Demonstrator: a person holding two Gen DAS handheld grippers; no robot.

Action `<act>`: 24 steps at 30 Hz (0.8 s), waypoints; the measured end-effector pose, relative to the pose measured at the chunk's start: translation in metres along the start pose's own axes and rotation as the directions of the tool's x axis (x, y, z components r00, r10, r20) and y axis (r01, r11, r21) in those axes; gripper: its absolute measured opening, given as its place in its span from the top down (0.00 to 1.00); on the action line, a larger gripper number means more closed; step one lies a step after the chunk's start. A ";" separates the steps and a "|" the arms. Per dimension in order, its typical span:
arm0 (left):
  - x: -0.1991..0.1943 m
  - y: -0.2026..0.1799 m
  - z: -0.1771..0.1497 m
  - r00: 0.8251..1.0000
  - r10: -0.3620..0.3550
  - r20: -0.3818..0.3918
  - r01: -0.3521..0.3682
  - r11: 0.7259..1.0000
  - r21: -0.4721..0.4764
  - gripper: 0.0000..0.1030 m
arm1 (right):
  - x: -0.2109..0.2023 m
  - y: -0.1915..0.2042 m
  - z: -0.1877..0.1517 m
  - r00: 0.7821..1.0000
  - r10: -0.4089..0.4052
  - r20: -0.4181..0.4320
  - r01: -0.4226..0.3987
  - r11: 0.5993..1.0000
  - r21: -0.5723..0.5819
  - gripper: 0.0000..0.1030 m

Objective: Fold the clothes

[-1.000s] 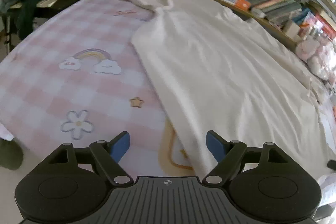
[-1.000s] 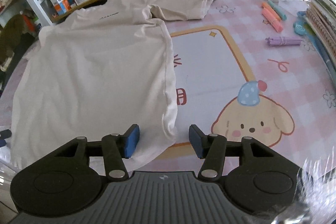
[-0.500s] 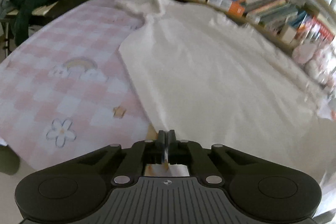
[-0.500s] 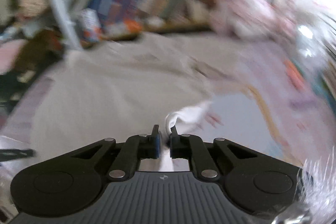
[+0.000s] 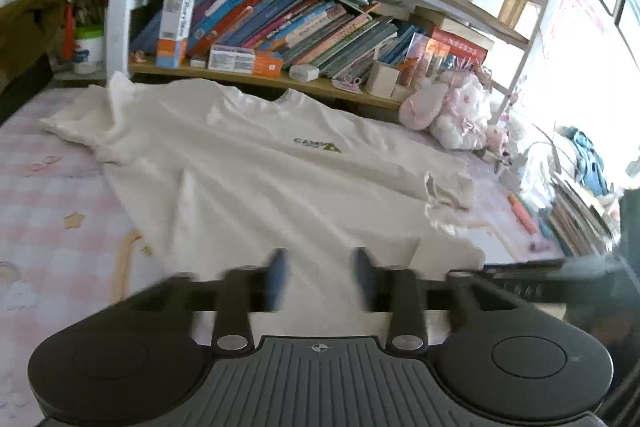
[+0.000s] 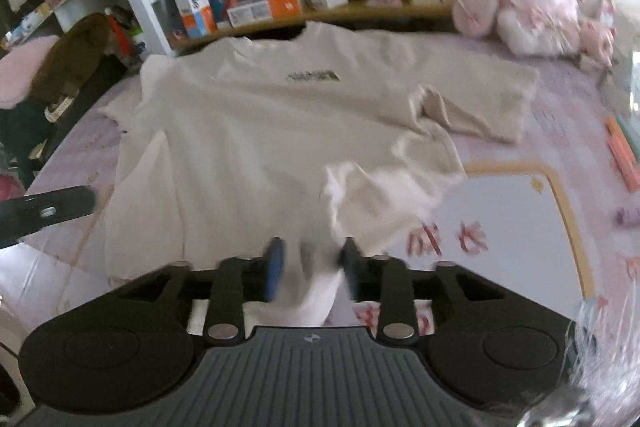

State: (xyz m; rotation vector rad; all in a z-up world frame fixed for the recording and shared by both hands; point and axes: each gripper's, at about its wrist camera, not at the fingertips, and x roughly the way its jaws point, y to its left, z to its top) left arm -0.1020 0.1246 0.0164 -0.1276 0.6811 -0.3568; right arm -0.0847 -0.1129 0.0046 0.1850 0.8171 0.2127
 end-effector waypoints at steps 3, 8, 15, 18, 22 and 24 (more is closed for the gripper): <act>-0.016 0.022 -0.019 0.997 0.074 -0.022 -0.075 0.997 -0.007 0.38 | 0.006 -0.007 -0.011 0.999 -0.021 -0.042 0.021 1.000 0.008 0.64; -0.012 0.050 -0.023 0.983 0.169 -0.066 -0.174 0.983 -0.064 0.38 | 0.006 -0.019 -0.023 0.996 -0.025 -0.083 0.028 0.999 0.040 0.62; 0.054 0.044 -0.004 0.965 0.216 -0.146 -0.221 0.975 -0.014 0.36 | 0.006 -0.026 -0.019 0.997 -0.017 -0.070 0.025 0.993 0.115 0.58; 0.078 0.044 -0.002 0.957 0.218 -0.192 -0.227 0.974 -0.023 0.36 | 0.004 -0.029 -0.012 0.999 -0.032 -0.044 0.037 0.993 0.115 0.54; 0.090 0.041 -0.006 0.947 0.231 -0.223 -0.234 0.972 0.013 0.37 | 0.010 -0.035 0.000 0.998 -0.051 -0.027 0.053 0.993 0.104 0.53; 0.088 0.044 -0.008 0.953 0.220 -0.210 -0.227 0.974 -0.012 0.45 | 0.017 -0.036 0.005 0.998 -0.041 -0.038 0.044 0.994 0.097 0.57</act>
